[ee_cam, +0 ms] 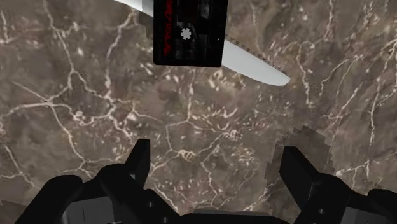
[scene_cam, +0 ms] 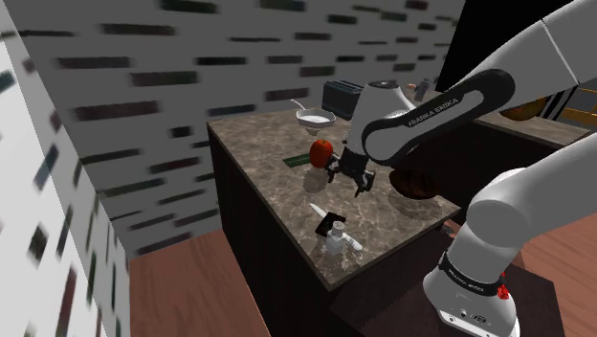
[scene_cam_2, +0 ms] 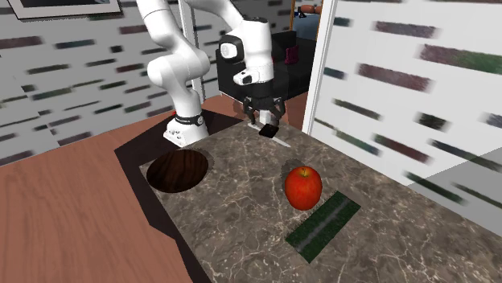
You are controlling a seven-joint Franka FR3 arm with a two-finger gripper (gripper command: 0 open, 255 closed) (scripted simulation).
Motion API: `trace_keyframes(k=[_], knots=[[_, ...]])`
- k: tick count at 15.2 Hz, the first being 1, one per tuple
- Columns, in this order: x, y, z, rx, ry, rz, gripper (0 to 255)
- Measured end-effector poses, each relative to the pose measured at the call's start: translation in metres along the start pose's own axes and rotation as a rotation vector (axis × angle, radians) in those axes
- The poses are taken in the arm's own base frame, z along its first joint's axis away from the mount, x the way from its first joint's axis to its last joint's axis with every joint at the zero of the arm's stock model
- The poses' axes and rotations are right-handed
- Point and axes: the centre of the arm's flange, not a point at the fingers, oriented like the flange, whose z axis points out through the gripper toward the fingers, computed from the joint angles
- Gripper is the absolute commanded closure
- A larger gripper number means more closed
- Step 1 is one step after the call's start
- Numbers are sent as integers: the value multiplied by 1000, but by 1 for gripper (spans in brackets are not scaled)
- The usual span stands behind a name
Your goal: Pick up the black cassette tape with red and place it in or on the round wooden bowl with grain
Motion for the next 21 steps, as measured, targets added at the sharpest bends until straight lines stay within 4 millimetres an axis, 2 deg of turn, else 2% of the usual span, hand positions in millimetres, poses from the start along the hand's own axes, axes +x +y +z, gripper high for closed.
trace_keyframes(k=[3,5,12,18,19,21], knots=[[-39,6,22,58,34,-19,0],[-51,6,32,80,43,-23,0],[-54,5,66,88,46,-24,0],[-54,4,69,90,45,-24,0],[-54,4,69,90,45,-24,255],[-54,4,69,89,46,-24,255]])
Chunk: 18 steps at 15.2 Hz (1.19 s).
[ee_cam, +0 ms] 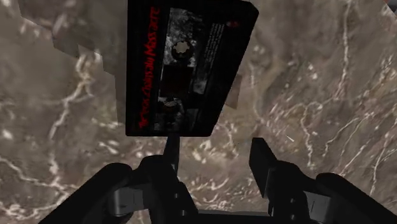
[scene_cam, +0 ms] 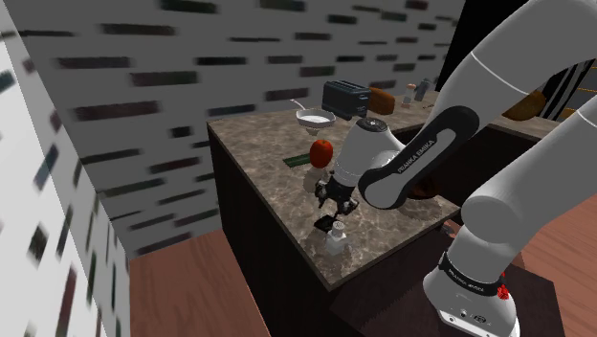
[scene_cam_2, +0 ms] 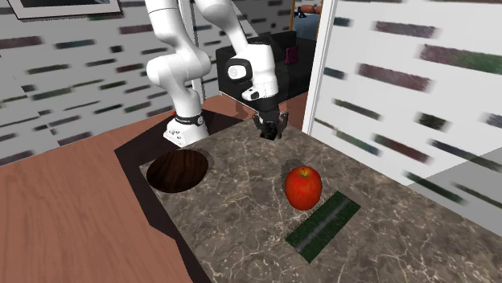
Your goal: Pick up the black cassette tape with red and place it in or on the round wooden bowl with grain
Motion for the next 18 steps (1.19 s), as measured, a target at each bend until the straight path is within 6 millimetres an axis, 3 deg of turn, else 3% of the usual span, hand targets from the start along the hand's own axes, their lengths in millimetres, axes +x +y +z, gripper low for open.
trace_keyframes(k=[7,8,11,15,18], knots=[[0,0,0,0,-1,0,255],[0,0,0,0,-1,0,0],[-13,-10,-8,-50,1,5,0],[-53,-29,-28,-240,7,22,0],[-60,-31,-22,-282,11,25,0]])
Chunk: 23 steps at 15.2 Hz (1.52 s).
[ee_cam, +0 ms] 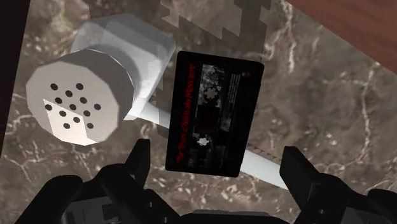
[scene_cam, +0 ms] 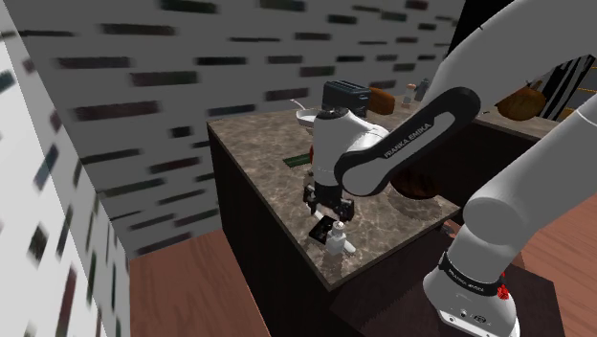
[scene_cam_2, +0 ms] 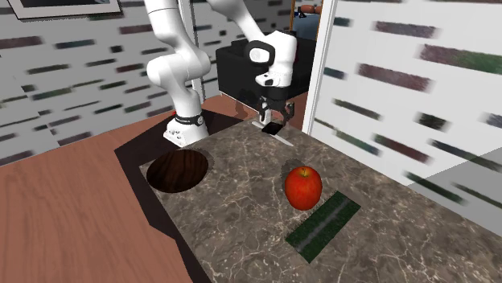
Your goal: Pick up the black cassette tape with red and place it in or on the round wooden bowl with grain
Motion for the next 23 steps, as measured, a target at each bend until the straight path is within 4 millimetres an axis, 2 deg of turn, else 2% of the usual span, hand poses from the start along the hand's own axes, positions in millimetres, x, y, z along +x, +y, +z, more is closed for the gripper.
trace_keyframes(k=[5,11,12,23], knots=[[-1,0,24,-7,1,1,0],[-1,0,29,-6,1,0,0],[-1,0,29,-6,1,0,255],[-1,0,26,-5,1,1,255]])
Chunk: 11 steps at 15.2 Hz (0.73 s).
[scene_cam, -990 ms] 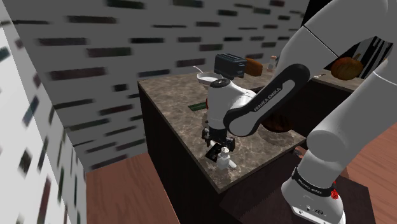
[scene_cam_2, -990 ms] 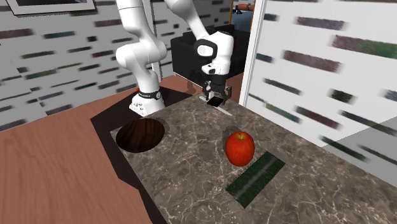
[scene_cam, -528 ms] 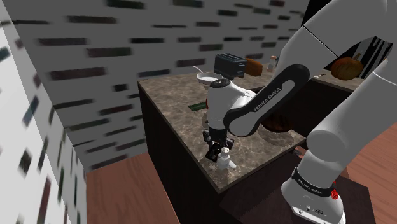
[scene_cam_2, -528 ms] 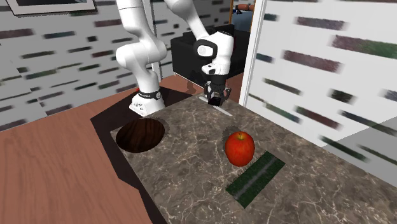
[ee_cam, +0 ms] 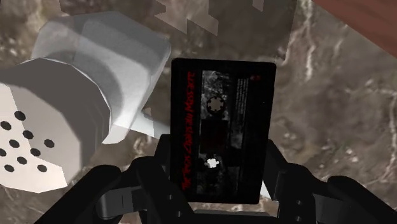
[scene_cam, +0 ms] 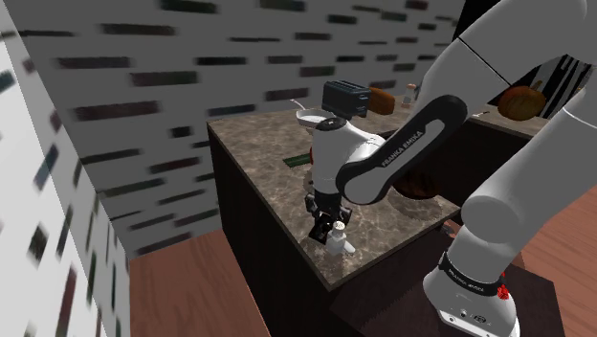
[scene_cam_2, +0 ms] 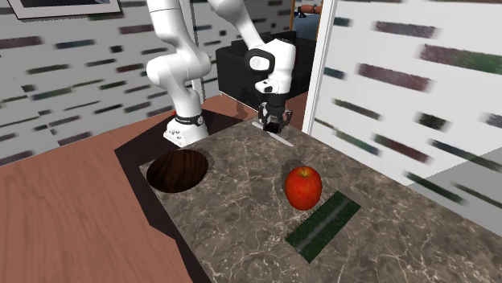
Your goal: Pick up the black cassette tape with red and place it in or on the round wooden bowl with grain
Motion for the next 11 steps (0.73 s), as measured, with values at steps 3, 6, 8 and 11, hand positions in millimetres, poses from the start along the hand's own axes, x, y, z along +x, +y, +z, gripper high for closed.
trace_keyframes(k=[3,6,8,11], knots=[[2,0,-13,-1,0,0,255],[5,1,-28,-1,0,0,255],[6,2,-37,-1,0,0,255],[8,2,-54,0,0,0,255]])
